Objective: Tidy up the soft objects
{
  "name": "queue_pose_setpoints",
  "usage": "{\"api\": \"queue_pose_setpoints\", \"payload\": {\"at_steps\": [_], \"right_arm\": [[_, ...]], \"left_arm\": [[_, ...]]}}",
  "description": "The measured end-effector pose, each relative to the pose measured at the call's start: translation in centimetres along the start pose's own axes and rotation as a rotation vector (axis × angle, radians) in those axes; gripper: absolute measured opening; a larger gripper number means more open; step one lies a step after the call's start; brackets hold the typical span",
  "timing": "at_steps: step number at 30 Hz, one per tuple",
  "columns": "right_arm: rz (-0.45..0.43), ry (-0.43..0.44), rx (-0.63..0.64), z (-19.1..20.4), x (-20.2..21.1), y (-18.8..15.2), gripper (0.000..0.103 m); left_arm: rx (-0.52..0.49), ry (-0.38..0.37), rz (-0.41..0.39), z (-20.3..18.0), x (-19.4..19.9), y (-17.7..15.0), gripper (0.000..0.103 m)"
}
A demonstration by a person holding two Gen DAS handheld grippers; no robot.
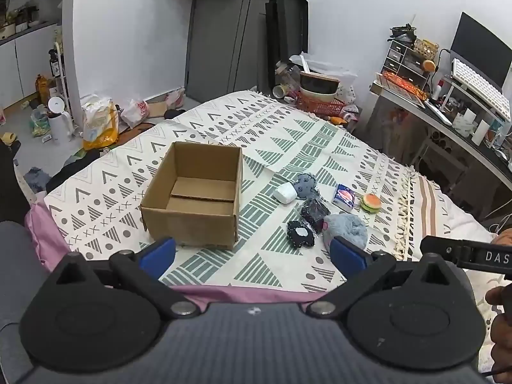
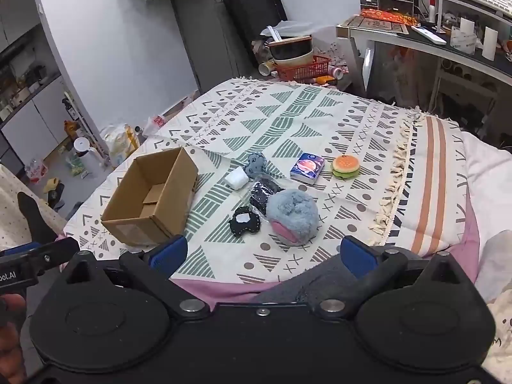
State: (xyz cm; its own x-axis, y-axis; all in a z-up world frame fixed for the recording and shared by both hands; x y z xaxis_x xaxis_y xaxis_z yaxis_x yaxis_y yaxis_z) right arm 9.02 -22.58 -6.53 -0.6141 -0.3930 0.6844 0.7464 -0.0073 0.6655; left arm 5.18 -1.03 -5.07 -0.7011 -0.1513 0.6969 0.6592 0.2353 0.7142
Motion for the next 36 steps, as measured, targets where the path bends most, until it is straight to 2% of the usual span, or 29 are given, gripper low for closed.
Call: {"api": "queue_pose_setpoints", "payload": {"at_steps": [5,16,36], "right_arm": [[-0.004,0.004,0.004,0.0,-0.3,0.9,0.103],[-0.012,0.003,0.011,0.1,0.4,1.1,0.103],[-0.028,0.025,0.007,-0.3,1.3,1.3,0.103]], "left_arm": [[0.004,0.004,-0.015,0.2,0.5,0.2,0.102],[-0.001,-0.016,-0.006,-0.1,0.9,0.0,0.102],[-0.032,-0.002,-0.022,-1.1,1.7,0.2,0.102]]}}
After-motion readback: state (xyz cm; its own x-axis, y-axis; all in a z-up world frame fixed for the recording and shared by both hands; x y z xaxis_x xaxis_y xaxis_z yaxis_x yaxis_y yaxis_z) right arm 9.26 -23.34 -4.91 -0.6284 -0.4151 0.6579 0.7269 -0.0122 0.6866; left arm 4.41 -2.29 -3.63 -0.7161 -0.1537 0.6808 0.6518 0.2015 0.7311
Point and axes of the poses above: each gripper's, at about its wrist camera, not at the fingertips, and x roughly against the way its jaws point, z to its left, y to its top, the point moved 8 cm from there along -x, roughly the way its jaws point, and after that the axes turned 8 degrees about y, right-handed, at the moved point
